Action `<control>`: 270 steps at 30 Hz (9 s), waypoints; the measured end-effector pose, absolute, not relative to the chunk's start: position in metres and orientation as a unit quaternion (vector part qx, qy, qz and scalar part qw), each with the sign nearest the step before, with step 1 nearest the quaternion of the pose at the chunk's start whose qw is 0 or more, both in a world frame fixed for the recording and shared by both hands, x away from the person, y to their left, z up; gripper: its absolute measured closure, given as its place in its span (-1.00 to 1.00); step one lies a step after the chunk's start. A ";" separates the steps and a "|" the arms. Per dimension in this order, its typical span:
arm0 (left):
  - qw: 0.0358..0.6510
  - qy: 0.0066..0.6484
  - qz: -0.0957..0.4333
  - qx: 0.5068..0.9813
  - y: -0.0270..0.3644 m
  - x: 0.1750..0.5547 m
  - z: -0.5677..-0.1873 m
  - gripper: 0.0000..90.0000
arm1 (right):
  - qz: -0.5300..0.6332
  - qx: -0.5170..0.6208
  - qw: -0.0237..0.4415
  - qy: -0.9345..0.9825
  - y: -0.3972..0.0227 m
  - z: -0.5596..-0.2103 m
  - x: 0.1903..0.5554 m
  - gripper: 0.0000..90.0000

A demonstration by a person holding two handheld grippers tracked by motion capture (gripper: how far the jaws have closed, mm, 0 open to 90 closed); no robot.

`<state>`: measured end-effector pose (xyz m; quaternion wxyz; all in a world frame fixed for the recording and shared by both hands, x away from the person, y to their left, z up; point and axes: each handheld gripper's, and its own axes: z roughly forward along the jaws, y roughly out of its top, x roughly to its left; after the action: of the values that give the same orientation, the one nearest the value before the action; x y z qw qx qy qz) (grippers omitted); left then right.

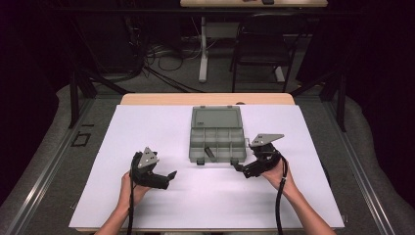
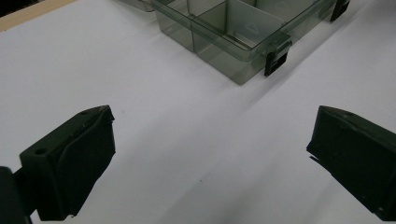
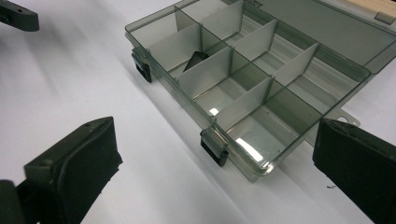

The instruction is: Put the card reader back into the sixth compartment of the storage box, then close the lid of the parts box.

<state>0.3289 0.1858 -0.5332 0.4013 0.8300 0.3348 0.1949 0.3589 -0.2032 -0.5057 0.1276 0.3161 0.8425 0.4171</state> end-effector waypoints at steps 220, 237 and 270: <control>0.350 0.323 0.133 0.869 0.062 0.441 -0.539 0.28 | 0.313 0.458 0.156 0.817 -0.214 -0.550 0.529 1.00; 0.350 0.317 0.135 0.871 0.062 0.441 -0.539 0.29 | 0.331 0.469 0.157 0.803 -0.216 -0.548 0.531 1.00; 0.351 0.324 0.138 0.868 0.061 0.440 -0.540 0.28 | 0.381 0.449 0.203 0.783 -0.217 -0.531 0.527 1.00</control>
<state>0.4402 0.0611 -0.5396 0.3509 0.8677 0.3239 0.1377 0.5267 -0.2174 -0.5312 0.2031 0.4488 0.7826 0.3806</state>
